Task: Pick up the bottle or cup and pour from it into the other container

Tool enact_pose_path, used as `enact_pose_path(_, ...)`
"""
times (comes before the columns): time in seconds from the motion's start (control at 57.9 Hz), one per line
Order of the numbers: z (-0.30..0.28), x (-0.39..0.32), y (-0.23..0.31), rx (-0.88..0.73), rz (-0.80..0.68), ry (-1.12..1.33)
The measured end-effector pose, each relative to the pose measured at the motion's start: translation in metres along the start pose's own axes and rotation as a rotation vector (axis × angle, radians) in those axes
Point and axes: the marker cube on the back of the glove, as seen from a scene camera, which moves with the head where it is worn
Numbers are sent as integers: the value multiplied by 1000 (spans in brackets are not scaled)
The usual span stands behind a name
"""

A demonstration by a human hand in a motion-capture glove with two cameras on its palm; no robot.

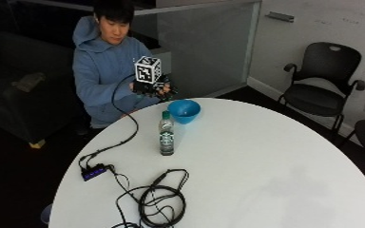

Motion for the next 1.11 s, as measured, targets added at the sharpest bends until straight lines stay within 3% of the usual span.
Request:
enact_pose_path(0.639,8,-6,-29,-45,-8,60)
enact_pose_path(1.105,3,-18,-23,-42,-19,87)
